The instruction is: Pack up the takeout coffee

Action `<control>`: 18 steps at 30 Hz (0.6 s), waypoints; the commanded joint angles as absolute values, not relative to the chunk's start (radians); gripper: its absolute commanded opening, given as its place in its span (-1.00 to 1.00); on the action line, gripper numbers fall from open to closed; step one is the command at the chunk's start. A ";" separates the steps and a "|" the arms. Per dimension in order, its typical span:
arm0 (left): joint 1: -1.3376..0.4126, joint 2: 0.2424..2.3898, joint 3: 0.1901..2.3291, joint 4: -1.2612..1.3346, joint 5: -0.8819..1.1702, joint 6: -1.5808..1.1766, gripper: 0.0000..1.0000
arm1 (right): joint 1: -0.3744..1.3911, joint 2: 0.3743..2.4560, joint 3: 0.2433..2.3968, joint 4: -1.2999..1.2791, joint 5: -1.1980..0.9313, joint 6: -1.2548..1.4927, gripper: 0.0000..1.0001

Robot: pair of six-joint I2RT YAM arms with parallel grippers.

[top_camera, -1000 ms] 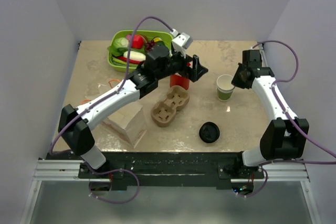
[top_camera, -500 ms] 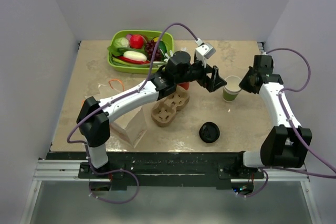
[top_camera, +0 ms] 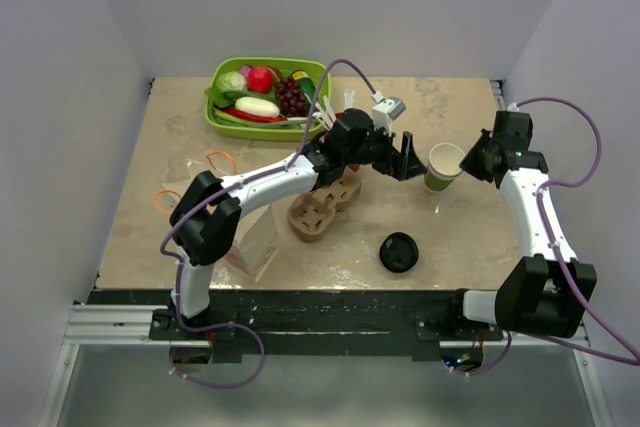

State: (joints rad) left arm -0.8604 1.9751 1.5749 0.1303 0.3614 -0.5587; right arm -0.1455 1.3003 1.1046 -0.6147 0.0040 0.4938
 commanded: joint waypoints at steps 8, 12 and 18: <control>-0.856 2.016 1.575 0.207 0.331 -0.664 0.85 | -0.176 1.215 1.069 -0.615 -0.193 0.499 -1.00; -0.856 2.008 1.554 0.212 0.322 -0.670 0.82 | -0.179 1.161 1.032 -0.618 -0.221 0.523 -1.00; -0.856 1.971 1.488 0.244 0.296 -0.675 0.80 | -0.190 1.143 1.002 -0.640 -0.210 0.537 -1.00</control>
